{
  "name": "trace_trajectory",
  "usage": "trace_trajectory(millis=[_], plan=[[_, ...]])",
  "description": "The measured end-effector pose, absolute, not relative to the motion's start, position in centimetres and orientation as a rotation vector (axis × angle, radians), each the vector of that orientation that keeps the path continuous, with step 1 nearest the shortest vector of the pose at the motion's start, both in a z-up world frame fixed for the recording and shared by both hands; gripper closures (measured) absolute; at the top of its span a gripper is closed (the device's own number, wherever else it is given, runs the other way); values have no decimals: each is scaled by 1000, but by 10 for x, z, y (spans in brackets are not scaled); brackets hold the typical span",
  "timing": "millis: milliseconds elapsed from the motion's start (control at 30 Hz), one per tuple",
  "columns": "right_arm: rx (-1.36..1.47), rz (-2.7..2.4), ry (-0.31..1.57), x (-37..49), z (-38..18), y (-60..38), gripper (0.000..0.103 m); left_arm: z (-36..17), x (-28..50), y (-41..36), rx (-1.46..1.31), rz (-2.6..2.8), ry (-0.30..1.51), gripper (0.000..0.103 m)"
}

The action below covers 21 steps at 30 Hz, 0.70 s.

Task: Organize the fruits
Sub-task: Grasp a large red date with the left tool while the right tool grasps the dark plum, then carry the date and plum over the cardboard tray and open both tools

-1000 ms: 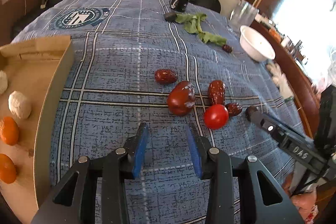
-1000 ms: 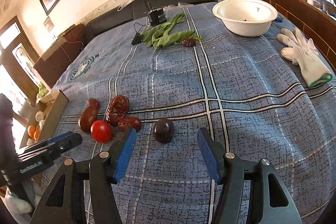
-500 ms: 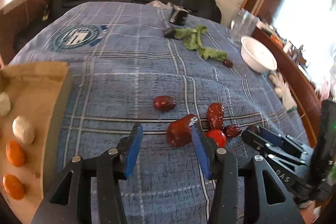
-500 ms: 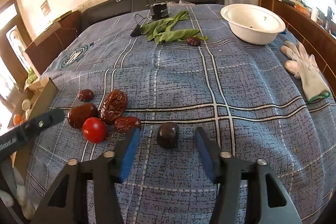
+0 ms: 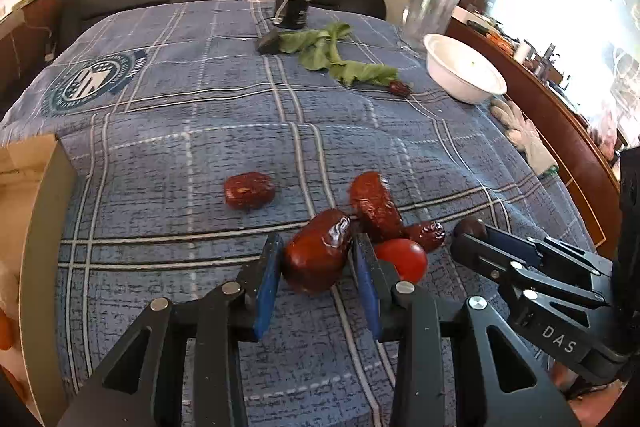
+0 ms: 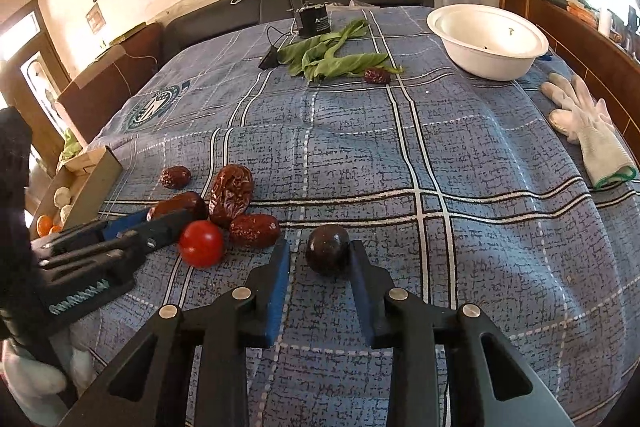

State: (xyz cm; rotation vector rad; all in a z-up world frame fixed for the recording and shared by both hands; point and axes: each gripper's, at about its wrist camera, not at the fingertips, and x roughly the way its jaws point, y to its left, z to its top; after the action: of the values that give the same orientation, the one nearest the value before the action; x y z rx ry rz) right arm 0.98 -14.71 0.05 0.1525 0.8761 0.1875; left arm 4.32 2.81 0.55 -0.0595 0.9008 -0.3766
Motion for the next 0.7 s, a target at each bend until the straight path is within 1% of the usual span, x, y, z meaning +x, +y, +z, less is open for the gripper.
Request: trace_trajectory(millis=[67, 167, 233, 467, 700], plan=[[150, 187, 875, 9, 1, -146, 72, 7, 39, 24, -36, -371, 888, 72], [157, 180, 872, 8, 1, -148, 78, 11, 33, 24, -41, -366, 860, 72], [171, 180, 867, 6, 1, -150, 79, 12, 29, 26, -60, -371, 851, 72], [134, 174, 821, -5, 8, -144, 81, 28, 10, 38, -120, -373, 820, 72], [97, 146, 834, -5, 8, -139, 81, 61, -41, 81, -202, -364, 751, 72]])
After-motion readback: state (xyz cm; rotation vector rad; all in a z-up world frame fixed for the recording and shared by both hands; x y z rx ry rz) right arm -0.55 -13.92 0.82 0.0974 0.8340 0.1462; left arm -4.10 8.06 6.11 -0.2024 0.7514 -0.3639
